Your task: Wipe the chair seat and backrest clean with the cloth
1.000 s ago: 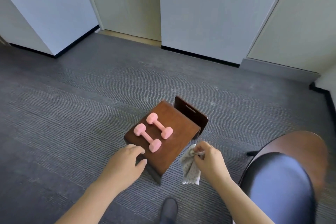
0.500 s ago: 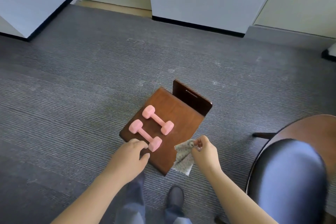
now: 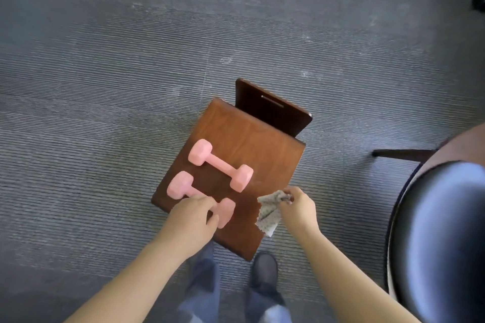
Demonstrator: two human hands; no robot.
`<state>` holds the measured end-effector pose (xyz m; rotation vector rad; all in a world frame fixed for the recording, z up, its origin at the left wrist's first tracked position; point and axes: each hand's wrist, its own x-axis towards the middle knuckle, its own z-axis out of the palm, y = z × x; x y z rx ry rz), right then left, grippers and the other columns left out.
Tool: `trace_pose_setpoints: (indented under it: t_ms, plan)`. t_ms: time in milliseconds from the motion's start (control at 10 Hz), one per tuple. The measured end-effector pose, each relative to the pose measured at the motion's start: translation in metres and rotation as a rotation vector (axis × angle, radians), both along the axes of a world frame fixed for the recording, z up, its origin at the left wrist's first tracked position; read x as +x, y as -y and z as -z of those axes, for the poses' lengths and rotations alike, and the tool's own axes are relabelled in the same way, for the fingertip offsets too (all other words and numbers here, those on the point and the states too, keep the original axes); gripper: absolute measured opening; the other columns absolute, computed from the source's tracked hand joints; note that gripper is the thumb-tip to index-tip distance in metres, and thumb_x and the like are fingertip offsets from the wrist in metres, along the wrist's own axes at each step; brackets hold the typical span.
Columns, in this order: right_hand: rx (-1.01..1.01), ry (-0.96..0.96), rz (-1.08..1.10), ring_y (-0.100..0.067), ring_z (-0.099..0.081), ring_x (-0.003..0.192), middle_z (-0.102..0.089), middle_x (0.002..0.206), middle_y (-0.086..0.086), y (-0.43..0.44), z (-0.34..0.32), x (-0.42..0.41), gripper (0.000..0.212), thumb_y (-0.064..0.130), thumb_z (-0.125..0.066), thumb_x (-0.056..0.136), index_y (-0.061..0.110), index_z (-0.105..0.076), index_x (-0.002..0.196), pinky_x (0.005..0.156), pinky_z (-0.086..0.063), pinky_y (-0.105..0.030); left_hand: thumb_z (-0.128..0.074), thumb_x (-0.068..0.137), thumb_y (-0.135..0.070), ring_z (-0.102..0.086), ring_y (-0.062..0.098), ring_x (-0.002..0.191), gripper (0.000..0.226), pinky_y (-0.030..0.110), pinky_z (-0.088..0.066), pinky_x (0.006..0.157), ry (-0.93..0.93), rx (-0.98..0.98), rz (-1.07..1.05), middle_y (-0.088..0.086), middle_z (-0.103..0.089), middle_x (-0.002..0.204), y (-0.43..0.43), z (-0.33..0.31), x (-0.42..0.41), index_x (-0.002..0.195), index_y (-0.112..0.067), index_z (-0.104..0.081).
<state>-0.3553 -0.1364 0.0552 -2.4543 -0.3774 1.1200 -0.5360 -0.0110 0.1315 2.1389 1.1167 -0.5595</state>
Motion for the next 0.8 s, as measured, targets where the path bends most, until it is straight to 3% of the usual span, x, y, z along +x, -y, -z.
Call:
trace_pose_setpoints:
  t_ms: [200,400,500,600,700,800]
  plan:
    - [-0.042,0.063,0.055,-0.019,-0.056,0.074,-0.063,0.092,-0.007,-0.039,0.060,0.019,0.019,0.011,-0.049,0.089,0.014,-0.060,0.104,0.049,-0.040,-0.025,-0.050,0.095,-0.030,-0.057,0.012,0.112,0.034,0.023,-0.048,0.092,-0.007,-0.002,-0.007,-0.007,-0.054,0.129,-0.032,0.057,0.010,0.128,-0.025,-0.054]
    - [-0.023,0.074,0.044,-0.020,-0.054,0.079,-0.060,0.091,-0.006,-0.068,0.091,0.026,0.025,0.018,-0.045,0.092,0.011,-0.056,0.113,0.055,-0.040,-0.026,-0.052,0.094,-0.032,-0.060,0.012,0.104,0.034,0.025,-0.049,0.090,0.025,0.027,-0.047,-0.007,-0.055,0.127,-0.052,0.084,0.016,0.127,-0.026,-0.054]
    - [-0.033,0.010,0.056,-0.023,-0.055,0.096,-0.057,0.122,-0.010,-0.072,0.104,0.024,0.043,0.014,-0.040,0.093,0.018,-0.042,0.137,0.076,-0.048,-0.033,-0.052,0.094,-0.032,-0.060,0.013,0.103,0.035,0.026,-0.051,0.089,0.041,0.028,-0.055,-0.007,-0.054,0.127,-0.055,0.089,0.018,0.128,-0.027,-0.054]
    - [-0.042,0.031,-0.062,-0.022,-0.051,0.116,-0.035,0.149,-0.002,-0.066,0.109,0.020,0.061,0.014,-0.040,0.094,0.025,-0.018,0.150,0.089,-0.046,-0.036,-0.052,0.094,-0.033,-0.060,0.013,0.104,0.036,0.026,-0.051,0.091,0.027,0.034,-0.031,-0.007,-0.055,0.128,-0.056,0.089,0.019,0.129,-0.027,-0.053]
    - [-0.032,0.123,-0.149,-0.025,-0.049,0.117,-0.039,0.143,-0.009,-0.056,0.101,0.015,0.057,0.008,-0.043,0.091,0.018,-0.029,0.145,0.082,-0.040,-0.029,-0.051,0.094,-0.033,-0.059,0.013,0.104,0.035,0.027,-0.051,0.091,0.033,0.051,0.006,-0.008,-0.054,0.128,-0.057,0.083,0.021,0.129,-0.027,-0.053]
    - [-0.001,0.217,-0.133,-0.024,-0.054,0.102,-0.048,0.127,-0.008,-0.044,0.076,0.012,0.048,0.009,-0.048,0.089,0.016,-0.041,0.135,0.074,-0.041,-0.029,-0.050,0.094,-0.033,-0.057,0.012,0.105,0.035,0.029,-0.050,0.093,0.013,0.054,0.073,-0.008,-0.054,0.128,-0.057,0.071,0.024,0.129,-0.027,-0.053]
